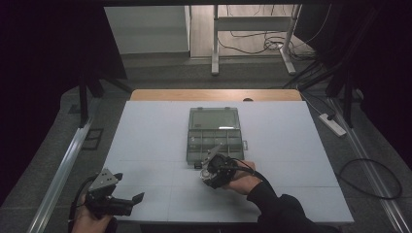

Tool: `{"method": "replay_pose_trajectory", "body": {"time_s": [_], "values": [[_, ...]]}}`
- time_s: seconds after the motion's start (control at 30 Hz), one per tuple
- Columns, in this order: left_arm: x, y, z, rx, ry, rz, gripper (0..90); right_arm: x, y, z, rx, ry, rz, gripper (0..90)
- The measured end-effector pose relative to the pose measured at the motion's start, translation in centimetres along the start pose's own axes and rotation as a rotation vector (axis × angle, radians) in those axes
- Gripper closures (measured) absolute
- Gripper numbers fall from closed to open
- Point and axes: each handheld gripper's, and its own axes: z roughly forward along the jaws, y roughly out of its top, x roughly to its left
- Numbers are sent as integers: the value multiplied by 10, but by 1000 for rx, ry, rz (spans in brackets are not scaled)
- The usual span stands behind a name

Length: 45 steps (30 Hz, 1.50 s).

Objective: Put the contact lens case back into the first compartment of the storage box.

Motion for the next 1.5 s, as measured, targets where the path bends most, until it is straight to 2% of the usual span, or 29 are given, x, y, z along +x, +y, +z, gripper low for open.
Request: {"method": "replay_pose_trajectory", "body": {"time_s": [0.57,0.8,1.5], "values": [[-1,0,0,5,2,10,0,-4,6,-18,-53,2,56,490],[-1,1,1,8,3,15,0,-12,12,-25,-75,-8,79,490],[-1,0,1,7,1,12,0,-34,33,-21,-116,-53,156,490]]}}
